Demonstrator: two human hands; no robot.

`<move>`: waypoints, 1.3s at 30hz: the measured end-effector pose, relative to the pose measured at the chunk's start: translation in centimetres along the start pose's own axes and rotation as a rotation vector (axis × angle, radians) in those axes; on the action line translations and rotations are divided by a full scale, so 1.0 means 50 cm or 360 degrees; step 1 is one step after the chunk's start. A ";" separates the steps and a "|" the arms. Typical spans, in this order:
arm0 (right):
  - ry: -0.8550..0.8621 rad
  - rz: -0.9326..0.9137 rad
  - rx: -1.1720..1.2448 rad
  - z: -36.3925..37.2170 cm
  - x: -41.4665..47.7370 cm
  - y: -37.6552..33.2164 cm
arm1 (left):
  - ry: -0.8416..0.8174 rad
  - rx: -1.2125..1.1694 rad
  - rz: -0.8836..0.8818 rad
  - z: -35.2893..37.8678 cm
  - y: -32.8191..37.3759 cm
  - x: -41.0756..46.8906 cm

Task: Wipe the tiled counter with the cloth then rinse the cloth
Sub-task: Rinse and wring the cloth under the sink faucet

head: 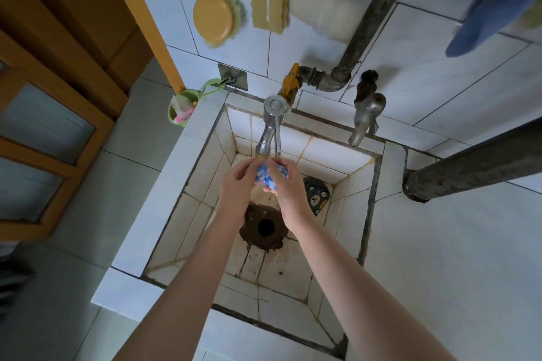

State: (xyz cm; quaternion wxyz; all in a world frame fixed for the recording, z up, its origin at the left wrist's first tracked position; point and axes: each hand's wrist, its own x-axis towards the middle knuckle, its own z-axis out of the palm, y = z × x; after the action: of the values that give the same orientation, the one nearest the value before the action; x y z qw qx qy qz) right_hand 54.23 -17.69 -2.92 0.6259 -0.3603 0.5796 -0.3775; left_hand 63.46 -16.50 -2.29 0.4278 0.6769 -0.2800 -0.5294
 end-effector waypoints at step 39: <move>-0.0041 0.0165 0.0570 0.041 -0.019 0.020 | -0.0079 -0.0627 -0.0236 0.017 -0.025 -0.016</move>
State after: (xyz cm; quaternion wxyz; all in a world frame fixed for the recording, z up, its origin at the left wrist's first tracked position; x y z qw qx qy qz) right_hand 56.29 -16.34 -3.23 0.7061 -0.2176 0.5128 -0.4372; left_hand 62.34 -15.47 -3.06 0.5048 0.5857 -0.1309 -0.6205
